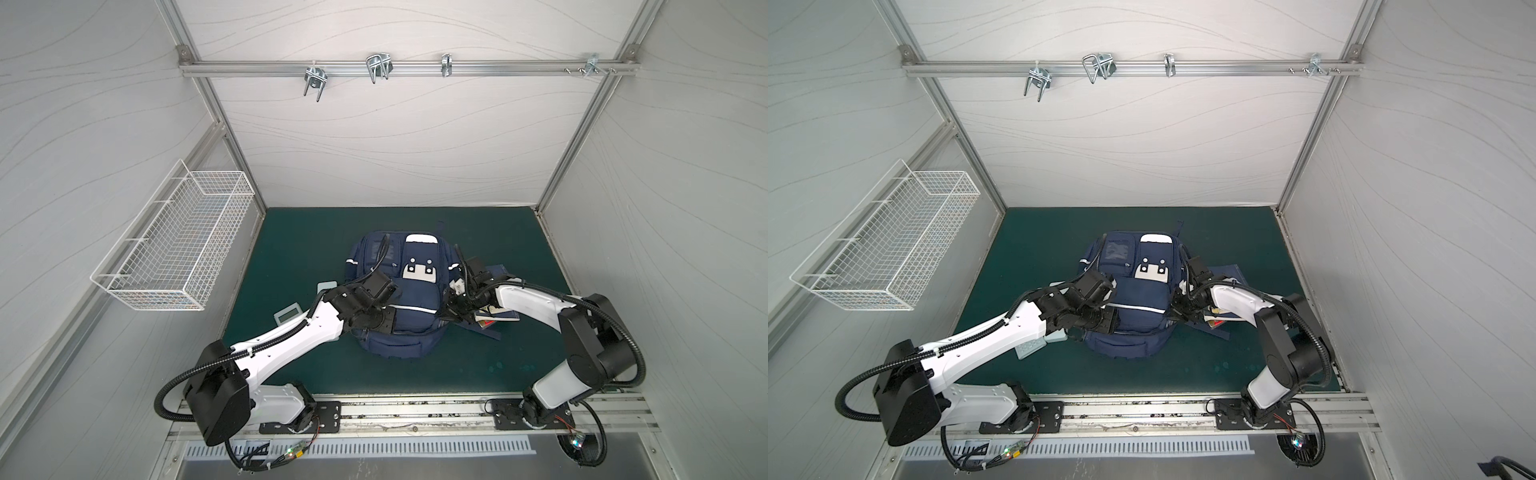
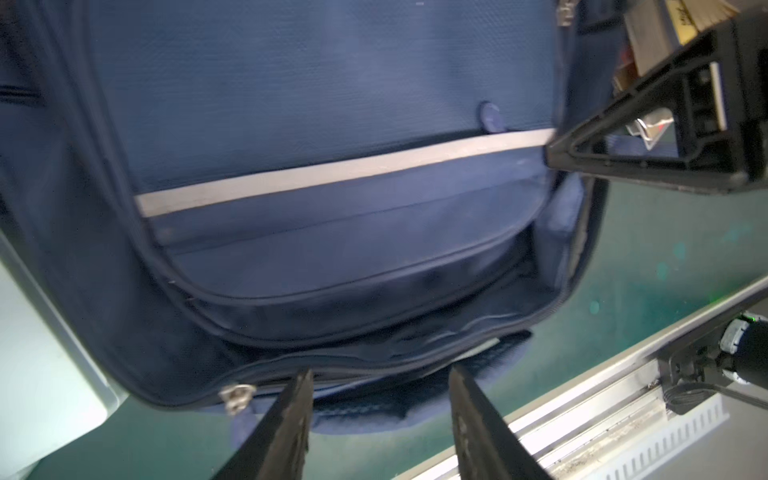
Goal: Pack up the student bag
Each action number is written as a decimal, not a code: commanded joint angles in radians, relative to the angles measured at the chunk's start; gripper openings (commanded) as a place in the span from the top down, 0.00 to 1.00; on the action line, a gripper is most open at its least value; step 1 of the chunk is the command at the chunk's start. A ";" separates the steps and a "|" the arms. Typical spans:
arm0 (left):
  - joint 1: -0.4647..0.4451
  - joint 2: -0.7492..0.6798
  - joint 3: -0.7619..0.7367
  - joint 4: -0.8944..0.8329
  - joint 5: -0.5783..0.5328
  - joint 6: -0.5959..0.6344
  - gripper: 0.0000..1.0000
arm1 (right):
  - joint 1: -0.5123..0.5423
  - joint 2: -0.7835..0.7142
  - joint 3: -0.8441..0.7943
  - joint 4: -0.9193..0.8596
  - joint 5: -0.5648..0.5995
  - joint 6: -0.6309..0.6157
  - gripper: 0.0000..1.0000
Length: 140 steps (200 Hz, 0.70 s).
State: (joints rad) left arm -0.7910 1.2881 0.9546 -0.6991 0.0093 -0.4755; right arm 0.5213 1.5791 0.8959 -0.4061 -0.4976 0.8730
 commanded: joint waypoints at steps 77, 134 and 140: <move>-0.034 0.044 0.125 0.090 -0.086 0.173 0.02 | -0.056 -0.125 0.267 0.018 -0.267 0.072 1.00; -0.038 0.091 0.112 0.124 -0.223 0.193 0.44 | -0.064 -0.145 0.247 0.003 -0.262 0.066 1.00; -0.037 0.095 0.109 0.127 -0.222 0.190 0.55 | -0.068 -0.146 0.242 -0.001 -0.262 0.064 1.00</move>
State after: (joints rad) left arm -0.8253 1.3605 1.0470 -0.6136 -0.1616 -0.3042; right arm 0.4637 1.4765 1.1389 -0.4282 -0.7086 0.9287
